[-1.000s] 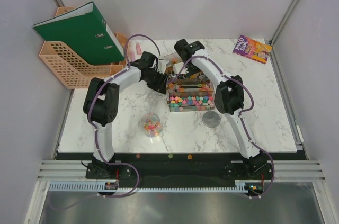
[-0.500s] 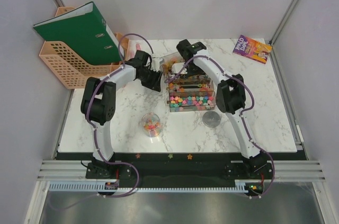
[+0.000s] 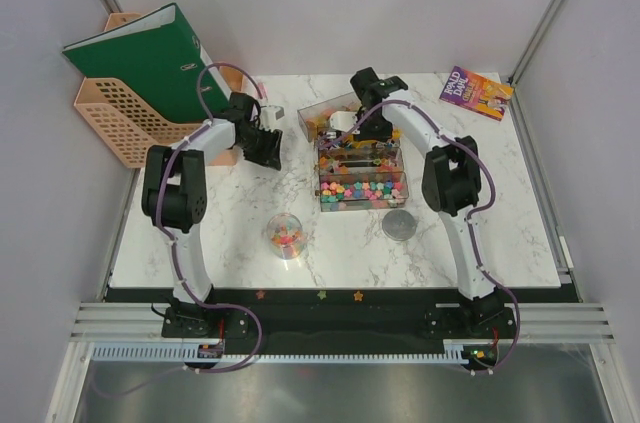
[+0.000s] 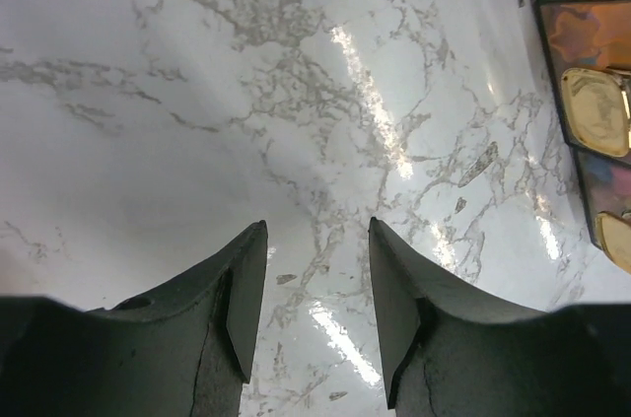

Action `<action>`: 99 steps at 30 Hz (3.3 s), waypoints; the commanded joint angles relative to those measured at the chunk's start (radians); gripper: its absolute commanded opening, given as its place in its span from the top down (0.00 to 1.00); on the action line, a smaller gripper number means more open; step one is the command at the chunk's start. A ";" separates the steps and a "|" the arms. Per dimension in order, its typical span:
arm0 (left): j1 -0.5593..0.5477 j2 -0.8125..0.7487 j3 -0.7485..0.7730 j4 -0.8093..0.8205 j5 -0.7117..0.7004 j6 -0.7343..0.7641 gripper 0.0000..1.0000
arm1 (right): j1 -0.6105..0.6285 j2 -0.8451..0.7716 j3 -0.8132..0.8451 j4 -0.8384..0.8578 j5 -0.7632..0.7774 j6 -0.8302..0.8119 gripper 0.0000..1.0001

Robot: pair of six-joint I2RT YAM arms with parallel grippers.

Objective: Pack the candies
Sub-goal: Scoop the fake candies from the storage box.

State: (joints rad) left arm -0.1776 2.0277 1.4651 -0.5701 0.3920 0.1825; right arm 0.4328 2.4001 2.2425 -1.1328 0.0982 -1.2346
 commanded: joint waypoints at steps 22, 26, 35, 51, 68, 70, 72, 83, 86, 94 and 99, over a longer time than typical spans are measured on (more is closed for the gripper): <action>0.084 -0.034 0.078 -0.089 -0.004 0.121 0.47 | -0.046 -0.075 -0.192 0.110 -0.331 0.038 0.78; 0.084 -0.032 0.066 -0.089 -0.002 0.120 0.47 | -0.052 -0.062 -0.169 0.094 -0.345 0.026 0.81; 0.084 -0.029 0.049 -0.108 0.011 0.147 0.47 | -0.100 0.025 0.043 -0.171 -0.552 -0.088 1.00; 0.086 0.002 0.093 -0.200 0.021 0.212 0.47 | -0.164 -0.171 -0.276 0.105 -0.790 0.049 1.00; 0.089 0.081 0.279 -0.358 0.019 0.301 0.47 | -0.224 -0.305 -0.455 0.263 -0.928 0.109 1.00; 0.089 0.101 0.319 -0.376 0.012 0.310 0.47 | -0.230 -0.312 -0.469 0.265 -0.936 0.103 1.00; 0.089 0.117 0.346 -0.396 0.002 0.313 0.47 | -0.230 -0.328 -0.481 0.265 -0.937 0.084 1.00; 0.087 0.128 0.385 -0.415 -0.004 0.310 0.47 | -0.252 -0.368 -0.551 0.268 -0.940 0.070 1.00; 0.086 0.124 0.385 -0.416 -0.002 0.310 0.47 | -0.247 -0.316 -0.506 0.243 -0.888 0.077 1.00; 0.076 0.109 0.365 -0.416 -0.012 0.313 0.47 | -0.224 -0.199 -0.348 0.105 -0.758 0.020 0.69; 0.075 0.105 0.342 -0.415 -0.015 0.313 0.47 | -0.212 -0.185 -0.340 0.103 -0.741 0.003 0.62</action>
State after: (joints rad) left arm -0.0978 2.1574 1.8141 -0.9745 0.3935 0.4576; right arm 0.1997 2.1929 1.8748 -0.9424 -0.6304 -1.1984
